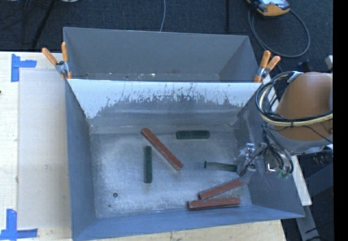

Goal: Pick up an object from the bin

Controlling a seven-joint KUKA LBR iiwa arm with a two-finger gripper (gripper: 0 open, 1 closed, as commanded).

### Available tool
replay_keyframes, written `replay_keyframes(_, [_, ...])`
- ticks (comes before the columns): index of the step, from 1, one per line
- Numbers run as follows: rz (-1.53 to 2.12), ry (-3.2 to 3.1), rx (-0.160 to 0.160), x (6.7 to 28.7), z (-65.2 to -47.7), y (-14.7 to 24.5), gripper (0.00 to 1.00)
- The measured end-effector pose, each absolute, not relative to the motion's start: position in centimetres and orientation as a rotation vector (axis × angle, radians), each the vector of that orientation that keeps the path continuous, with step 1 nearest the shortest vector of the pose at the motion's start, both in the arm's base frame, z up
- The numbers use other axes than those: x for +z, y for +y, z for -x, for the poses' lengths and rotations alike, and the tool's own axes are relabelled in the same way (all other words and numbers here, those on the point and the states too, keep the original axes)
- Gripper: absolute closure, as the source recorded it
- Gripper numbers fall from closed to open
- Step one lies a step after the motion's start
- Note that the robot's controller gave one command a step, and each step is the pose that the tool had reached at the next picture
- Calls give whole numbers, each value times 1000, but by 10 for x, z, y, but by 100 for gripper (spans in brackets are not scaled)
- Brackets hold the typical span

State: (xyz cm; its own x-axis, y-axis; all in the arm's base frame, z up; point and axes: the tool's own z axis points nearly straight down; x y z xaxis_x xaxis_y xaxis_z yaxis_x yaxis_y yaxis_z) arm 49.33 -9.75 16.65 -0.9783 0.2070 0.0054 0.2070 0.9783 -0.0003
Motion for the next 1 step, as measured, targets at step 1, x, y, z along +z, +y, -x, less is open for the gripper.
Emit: replay_keyframes(1, [358,-3120,0,222,-504,-94,100])
